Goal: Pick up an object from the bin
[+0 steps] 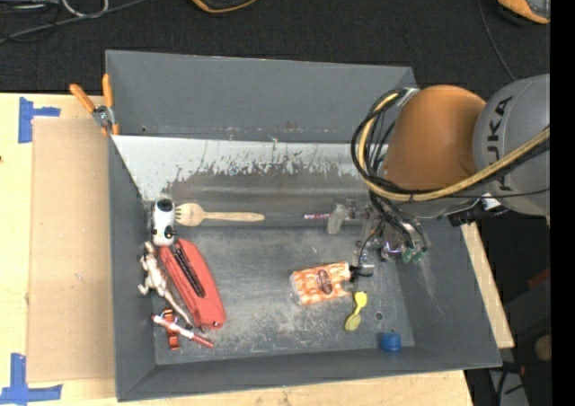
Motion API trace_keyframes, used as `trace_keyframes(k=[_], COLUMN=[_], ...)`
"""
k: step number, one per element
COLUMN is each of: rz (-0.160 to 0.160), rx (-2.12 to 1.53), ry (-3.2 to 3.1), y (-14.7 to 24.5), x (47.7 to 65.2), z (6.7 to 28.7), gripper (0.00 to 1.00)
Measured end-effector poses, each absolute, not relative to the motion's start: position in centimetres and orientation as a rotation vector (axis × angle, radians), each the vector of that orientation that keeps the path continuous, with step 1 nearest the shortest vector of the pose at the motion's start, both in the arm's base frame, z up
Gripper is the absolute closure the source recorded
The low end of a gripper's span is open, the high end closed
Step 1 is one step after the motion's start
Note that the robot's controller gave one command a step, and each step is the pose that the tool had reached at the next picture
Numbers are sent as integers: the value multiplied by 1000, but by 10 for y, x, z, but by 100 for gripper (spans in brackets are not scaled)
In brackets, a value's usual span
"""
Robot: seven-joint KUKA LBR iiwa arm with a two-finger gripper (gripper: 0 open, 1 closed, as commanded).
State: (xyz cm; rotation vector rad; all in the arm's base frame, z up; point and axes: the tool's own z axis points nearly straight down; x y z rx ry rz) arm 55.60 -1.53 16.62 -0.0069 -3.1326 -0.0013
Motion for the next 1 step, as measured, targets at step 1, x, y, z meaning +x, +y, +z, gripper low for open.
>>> trace_keyframes(k=[1], rz=[-1], rx=[-6], ry=[-3140], y=[-15], x=[558], z=[171], gripper=[0])
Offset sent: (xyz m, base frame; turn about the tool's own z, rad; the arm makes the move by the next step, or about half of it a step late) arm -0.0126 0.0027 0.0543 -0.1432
